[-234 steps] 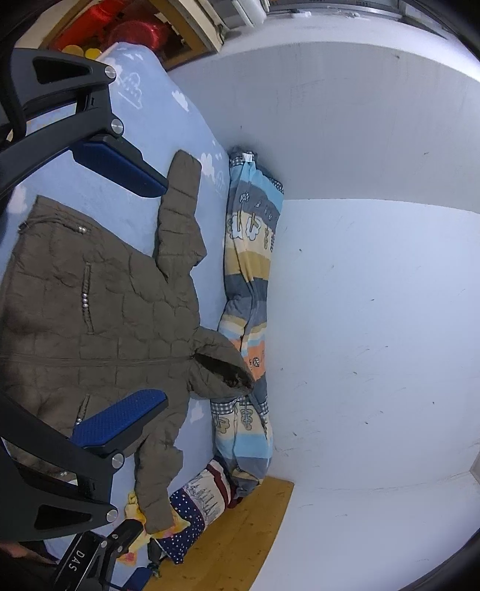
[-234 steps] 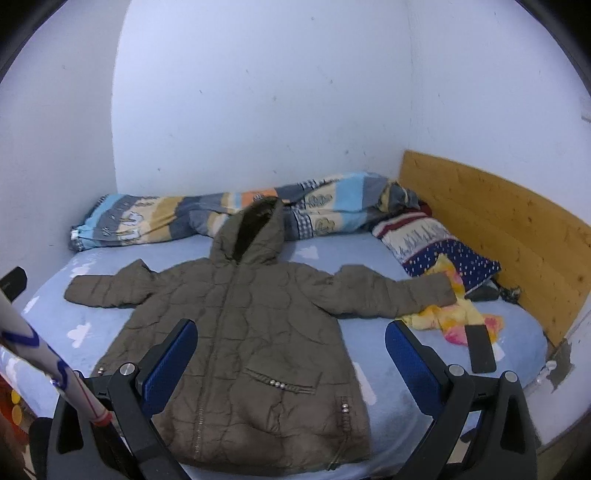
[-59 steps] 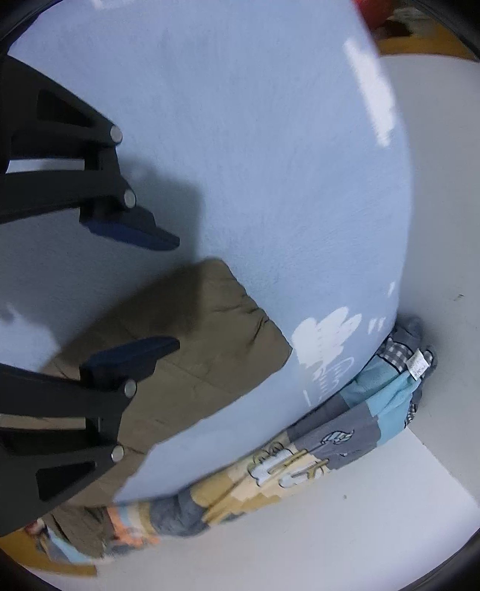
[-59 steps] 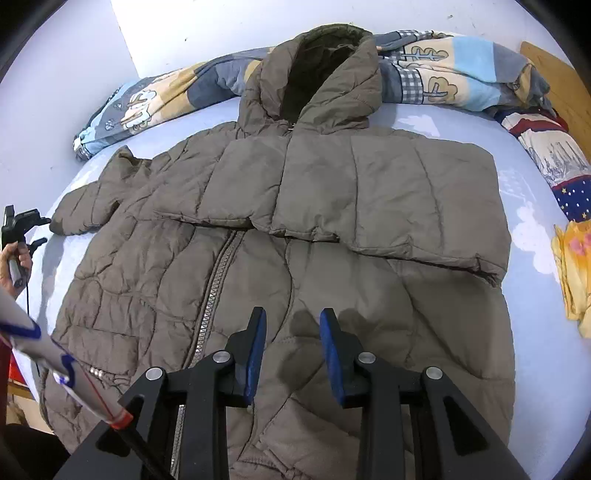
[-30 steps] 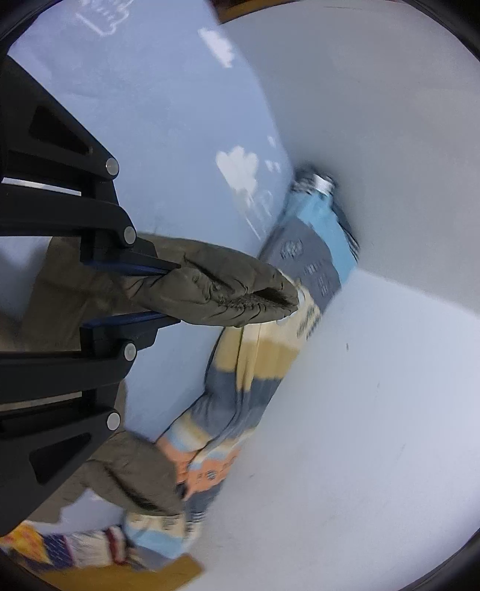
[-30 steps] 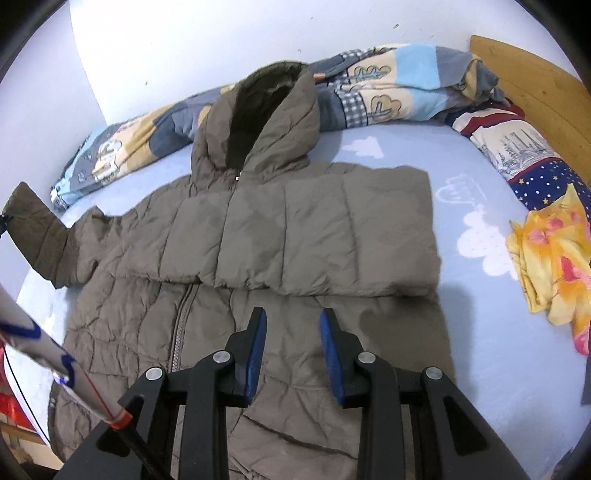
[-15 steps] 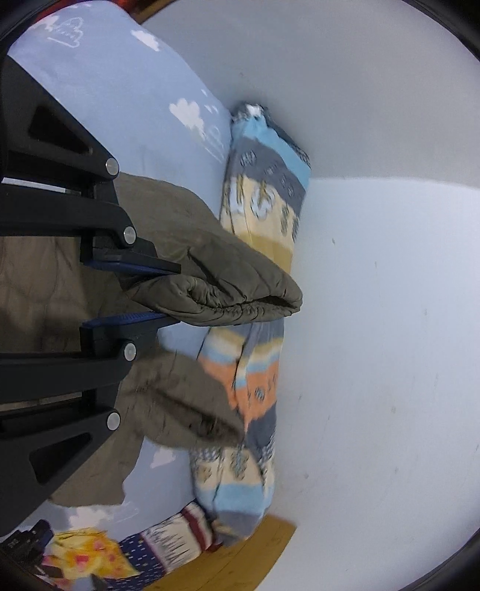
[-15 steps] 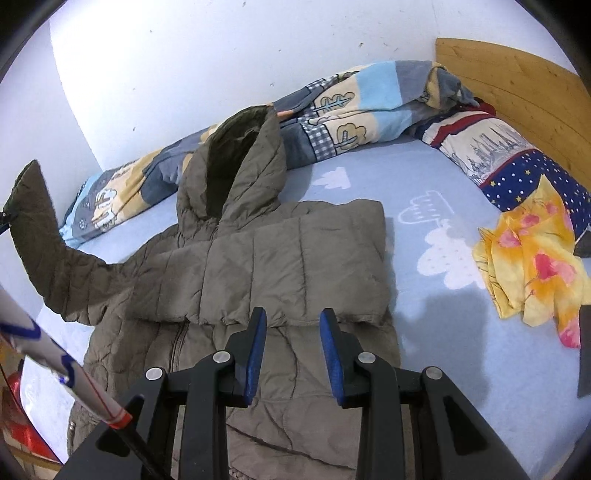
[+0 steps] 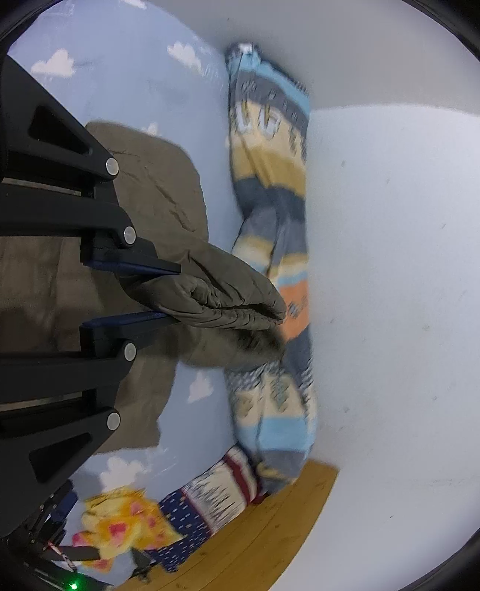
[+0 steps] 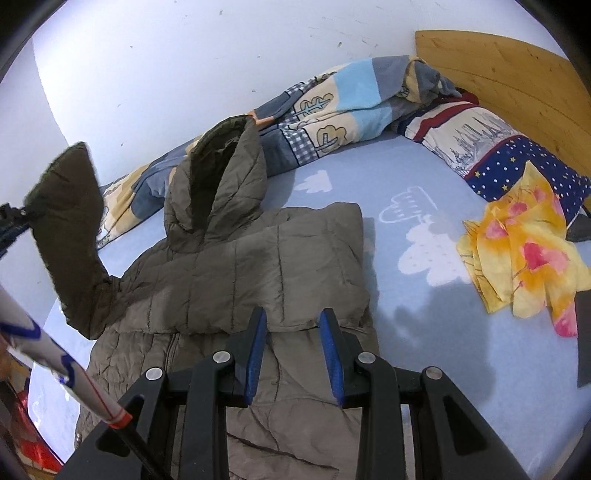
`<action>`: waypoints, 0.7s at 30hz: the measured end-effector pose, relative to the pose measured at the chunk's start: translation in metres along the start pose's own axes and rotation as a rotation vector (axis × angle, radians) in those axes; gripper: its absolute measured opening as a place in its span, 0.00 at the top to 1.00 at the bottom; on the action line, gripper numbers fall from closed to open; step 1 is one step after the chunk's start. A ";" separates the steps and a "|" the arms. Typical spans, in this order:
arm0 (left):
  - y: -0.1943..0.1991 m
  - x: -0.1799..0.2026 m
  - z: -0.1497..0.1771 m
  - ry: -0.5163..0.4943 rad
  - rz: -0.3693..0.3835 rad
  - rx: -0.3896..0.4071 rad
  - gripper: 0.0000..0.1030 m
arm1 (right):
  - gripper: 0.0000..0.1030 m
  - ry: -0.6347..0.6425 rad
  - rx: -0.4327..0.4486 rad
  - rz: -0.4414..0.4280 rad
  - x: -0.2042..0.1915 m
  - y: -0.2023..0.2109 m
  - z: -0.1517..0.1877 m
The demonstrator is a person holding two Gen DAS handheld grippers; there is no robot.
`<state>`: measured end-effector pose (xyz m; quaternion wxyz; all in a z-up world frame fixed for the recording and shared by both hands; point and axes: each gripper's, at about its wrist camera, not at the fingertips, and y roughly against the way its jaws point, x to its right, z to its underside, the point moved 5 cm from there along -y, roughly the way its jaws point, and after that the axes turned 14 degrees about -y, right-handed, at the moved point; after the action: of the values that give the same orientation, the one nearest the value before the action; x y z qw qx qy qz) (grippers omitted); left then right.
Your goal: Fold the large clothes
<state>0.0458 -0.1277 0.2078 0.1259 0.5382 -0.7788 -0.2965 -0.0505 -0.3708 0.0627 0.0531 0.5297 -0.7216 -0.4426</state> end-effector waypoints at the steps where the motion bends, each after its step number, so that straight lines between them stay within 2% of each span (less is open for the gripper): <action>1: -0.008 0.009 0.005 -0.007 0.011 -0.016 0.83 | 0.68 -0.004 -0.001 -0.001 0.001 0.000 -0.001; 7: -0.059 0.066 0.045 -0.021 0.101 -0.125 0.83 | 0.68 -0.022 -0.003 0.009 0.005 -0.001 -0.004; 13: -0.094 0.118 0.086 -0.095 0.133 -0.197 0.82 | 0.68 -0.035 -0.008 0.013 0.008 -0.002 -0.005; 18: -0.109 0.134 0.110 -0.103 0.203 -0.275 0.65 | 0.68 -0.034 -0.015 0.017 0.008 -0.006 -0.005; 21: -0.098 0.131 0.111 -0.099 0.223 -0.260 0.54 | 0.68 -0.035 -0.012 0.019 0.009 -0.005 -0.006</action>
<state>0.0127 -0.2348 0.0450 0.1880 0.4125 -0.7938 -0.4053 -0.0472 -0.3817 0.0590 0.0477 0.5147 -0.7247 -0.4556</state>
